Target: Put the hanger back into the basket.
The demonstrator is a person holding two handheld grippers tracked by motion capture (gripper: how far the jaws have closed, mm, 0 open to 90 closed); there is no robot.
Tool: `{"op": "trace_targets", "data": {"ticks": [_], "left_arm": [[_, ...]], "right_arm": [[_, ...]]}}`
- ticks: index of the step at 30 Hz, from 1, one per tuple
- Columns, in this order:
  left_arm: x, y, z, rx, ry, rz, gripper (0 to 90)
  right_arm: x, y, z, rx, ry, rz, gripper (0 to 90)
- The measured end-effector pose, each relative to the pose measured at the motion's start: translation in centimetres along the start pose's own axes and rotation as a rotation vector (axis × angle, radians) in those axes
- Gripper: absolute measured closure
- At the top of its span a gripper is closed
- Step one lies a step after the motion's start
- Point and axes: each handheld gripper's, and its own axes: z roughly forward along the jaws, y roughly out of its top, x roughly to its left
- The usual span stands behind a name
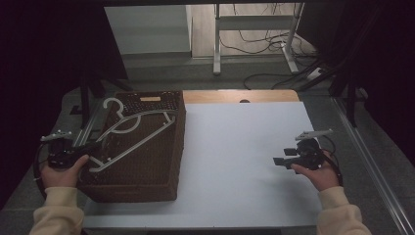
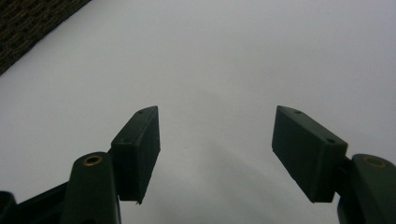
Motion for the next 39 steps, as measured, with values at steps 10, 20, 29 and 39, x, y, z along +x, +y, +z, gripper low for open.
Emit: {"op": "trace_targets", "data": {"ticks": [10, 20, 29, 39], "left_arm": [[-0.5, 0.9, 0.8, 0.012, -0.040, -0.057, 74.6], [-1.0, 1.0, 0.8, 0.018, -0.053, -0.007, 34.2], [-2.2, 1.1, 0.4, 0.001, -0.098, 0.070, 28.9], [-4.9, 1.8, 0.5, -0.004, -0.160, 0.165, 26.0]], "right_arm": [[0.0, -0.1, 0.1, 0.010, 0.000, -0.003, 32.4], [0.0, -0.2, 0.1, 0.017, -0.003, -0.009, 32.3], [-0.1, -0.1, 0.1, 0.016, -0.001, -0.010, 32.1], [0.1, -0.1, 0.1, -0.017, 0.006, 0.003, 25.2]]}}
